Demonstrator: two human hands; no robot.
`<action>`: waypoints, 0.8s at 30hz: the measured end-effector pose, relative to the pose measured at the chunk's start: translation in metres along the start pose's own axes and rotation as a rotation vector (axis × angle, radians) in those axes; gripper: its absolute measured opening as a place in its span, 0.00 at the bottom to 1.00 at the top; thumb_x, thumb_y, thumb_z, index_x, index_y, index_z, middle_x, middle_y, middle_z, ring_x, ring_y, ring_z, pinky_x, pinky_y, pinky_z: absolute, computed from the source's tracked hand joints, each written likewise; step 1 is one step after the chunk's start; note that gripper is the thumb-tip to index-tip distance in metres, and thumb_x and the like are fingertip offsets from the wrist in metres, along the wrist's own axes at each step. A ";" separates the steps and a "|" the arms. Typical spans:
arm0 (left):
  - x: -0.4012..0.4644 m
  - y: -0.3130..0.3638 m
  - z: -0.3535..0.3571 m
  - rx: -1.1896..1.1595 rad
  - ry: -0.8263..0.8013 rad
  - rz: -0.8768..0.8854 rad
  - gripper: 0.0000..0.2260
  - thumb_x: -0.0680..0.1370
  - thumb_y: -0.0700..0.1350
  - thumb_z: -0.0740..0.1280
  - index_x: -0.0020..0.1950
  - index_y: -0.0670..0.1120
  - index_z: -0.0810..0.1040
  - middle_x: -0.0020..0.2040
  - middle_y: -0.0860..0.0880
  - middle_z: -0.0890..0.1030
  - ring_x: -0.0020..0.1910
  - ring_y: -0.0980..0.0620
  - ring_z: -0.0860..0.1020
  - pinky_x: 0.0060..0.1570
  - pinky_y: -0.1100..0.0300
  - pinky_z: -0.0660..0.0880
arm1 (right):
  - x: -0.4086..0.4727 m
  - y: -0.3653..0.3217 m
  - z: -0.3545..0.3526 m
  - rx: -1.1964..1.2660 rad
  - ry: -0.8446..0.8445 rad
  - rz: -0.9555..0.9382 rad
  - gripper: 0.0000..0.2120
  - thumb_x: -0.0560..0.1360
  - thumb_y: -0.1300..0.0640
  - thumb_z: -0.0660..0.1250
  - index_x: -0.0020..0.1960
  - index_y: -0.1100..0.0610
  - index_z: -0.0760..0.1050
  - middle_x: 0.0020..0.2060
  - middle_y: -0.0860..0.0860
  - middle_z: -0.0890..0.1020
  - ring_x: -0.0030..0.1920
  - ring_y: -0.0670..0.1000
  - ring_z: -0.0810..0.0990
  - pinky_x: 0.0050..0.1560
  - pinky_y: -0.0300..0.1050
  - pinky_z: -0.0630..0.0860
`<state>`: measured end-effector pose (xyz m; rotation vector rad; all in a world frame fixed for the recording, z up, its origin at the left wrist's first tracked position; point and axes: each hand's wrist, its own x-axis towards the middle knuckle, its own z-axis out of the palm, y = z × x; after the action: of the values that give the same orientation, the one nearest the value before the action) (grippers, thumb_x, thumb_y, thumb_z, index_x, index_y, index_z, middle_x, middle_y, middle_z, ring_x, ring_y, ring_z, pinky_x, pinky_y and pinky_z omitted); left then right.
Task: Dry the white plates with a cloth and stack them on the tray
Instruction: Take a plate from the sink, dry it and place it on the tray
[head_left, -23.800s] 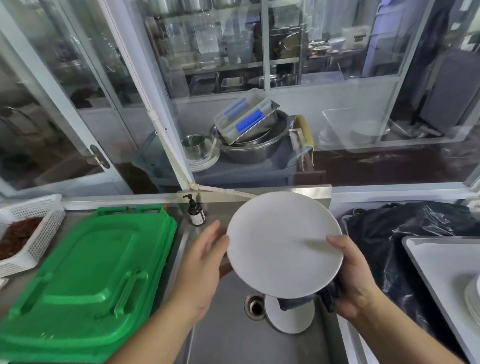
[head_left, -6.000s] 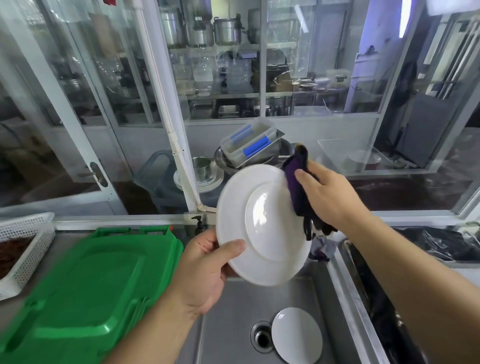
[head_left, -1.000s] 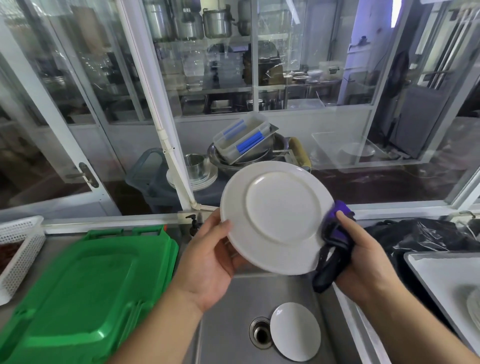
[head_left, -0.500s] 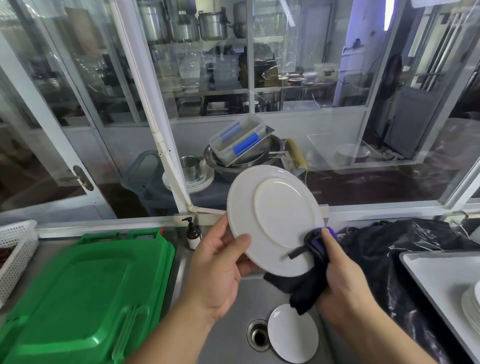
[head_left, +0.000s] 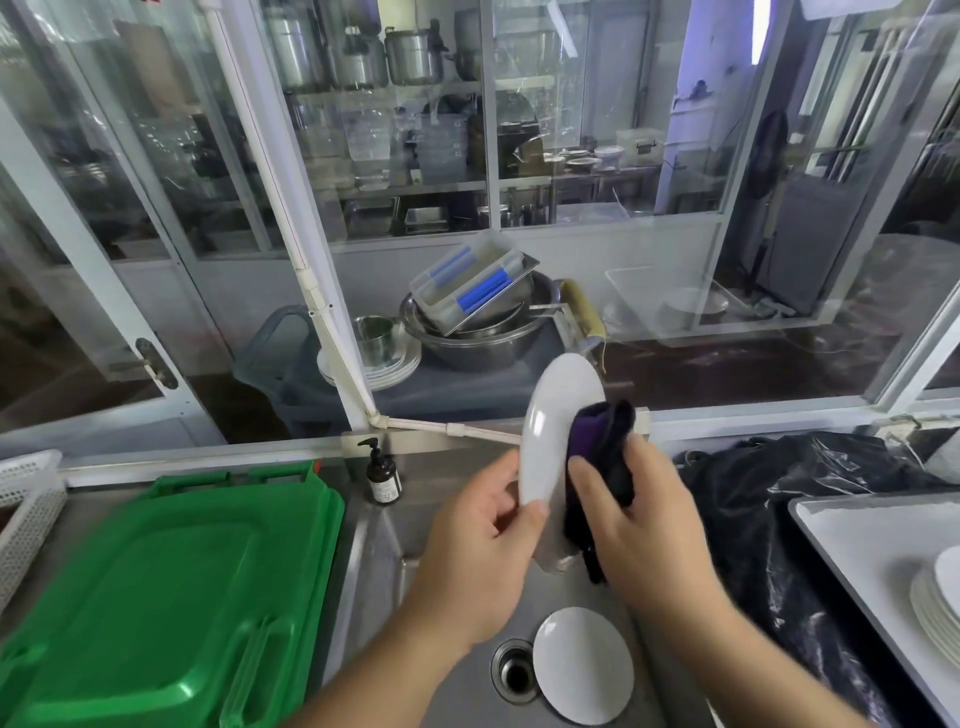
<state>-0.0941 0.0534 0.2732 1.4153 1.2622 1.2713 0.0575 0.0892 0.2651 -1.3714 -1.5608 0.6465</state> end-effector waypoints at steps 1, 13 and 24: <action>-0.002 0.000 0.000 -0.010 -0.021 -0.004 0.21 0.82 0.39 0.64 0.66 0.64 0.79 0.52 0.46 0.88 0.53 0.35 0.84 0.57 0.34 0.79 | 0.011 0.002 -0.004 -0.028 0.011 -0.026 0.06 0.79 0.48 0.69 0.47 0.48 0.74 0.42 0.44 0.79 0.44 0.42 0.77 0.41 0.35 0.68; -0.001 0.009 -0.006 -0.089 0.055 0.028 0.21 0.83 0.31 0.62 0.69 0.53 0.78 0.53 0.48 0.88 0.53 0.45 0.86 0.52 0.49 0.84 | 0.029 0.023 -0.011 -0.139 -0.086 0.041 0.04 0.78 0.50 0.70 0.49 0.48 0.77 0.39 0.43 0.82 0.44 0.48 0.81 0.47 0.50 0.76; -0.004 0.007 -0.010 -0.155 -0.029 -0.022 0.21 0.84 0.30 0.59 0.69 0.50 0.79 0.53 0.45 0.88 0.53 0.46 0.86 0.52 0.53 0.83 | 0.023 -0.007 -0.009 -0.001 -0.088 -0.176 0.09 0.78 0.49 0.70 0.47 0.54 0.76 0.39 0.48 0.81 0.42 0.51 0.79 0.46 0.54 0.78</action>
<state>-0.1034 0.0481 0.2807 1.3018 1.1319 1.2995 0.0639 0.1080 0.2817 -1.2033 -1.7301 0.6044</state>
